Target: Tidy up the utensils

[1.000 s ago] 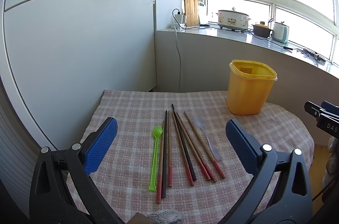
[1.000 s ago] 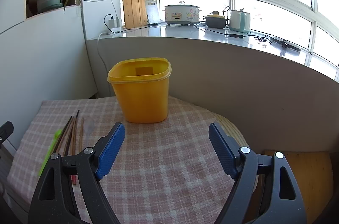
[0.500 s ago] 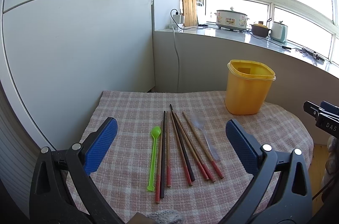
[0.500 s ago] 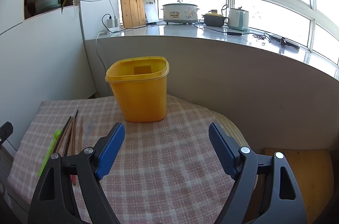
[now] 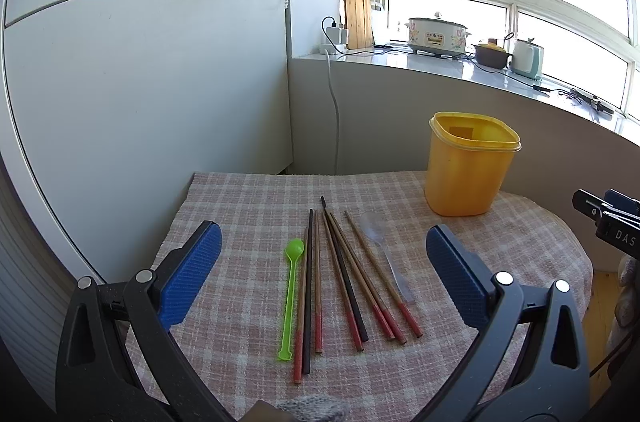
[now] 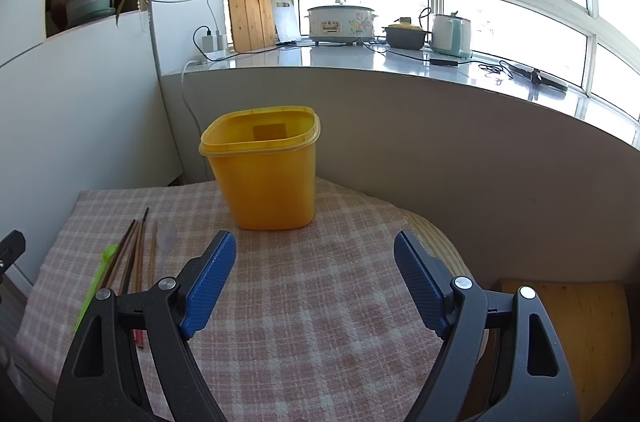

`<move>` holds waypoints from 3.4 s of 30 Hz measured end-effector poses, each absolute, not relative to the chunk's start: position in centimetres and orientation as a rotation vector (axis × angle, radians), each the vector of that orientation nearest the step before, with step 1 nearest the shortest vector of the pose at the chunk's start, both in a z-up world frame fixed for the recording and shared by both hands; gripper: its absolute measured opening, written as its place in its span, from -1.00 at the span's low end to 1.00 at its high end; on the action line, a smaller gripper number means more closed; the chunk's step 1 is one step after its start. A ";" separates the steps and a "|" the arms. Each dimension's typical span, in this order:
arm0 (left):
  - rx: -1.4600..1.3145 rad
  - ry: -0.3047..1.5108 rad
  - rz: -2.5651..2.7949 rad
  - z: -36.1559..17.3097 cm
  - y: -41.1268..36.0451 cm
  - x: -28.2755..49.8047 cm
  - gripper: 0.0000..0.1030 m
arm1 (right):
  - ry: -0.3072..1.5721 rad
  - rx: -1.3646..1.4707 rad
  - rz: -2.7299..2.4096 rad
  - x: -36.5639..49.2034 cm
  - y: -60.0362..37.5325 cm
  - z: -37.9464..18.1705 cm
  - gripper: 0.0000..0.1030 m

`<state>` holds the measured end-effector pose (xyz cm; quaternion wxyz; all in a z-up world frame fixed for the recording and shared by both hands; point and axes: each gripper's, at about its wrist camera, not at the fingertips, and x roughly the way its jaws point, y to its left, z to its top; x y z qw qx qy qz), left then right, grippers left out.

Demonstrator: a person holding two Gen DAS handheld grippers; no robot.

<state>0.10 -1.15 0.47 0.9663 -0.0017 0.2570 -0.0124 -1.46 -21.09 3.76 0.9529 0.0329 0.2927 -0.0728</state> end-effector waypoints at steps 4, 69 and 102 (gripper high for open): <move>-0.004 0.522 -0.025 0.4 -1.1 0.2 1.00 | 0.597 0.065 -0.143 -1.4 -20.9 3.7 0.58; -0.046 1.232 -0.274 -13.0 5.7 17.2 -0.89 | 1.247 -0.089 0.433 18.3 -4.5 -9.8 -0.75; -0.271 0.927 -0.155 0.7 4.3 12.1 -0.92 | 1.024 0.062 0.692 13.2 -12.3 -3.8 -0.93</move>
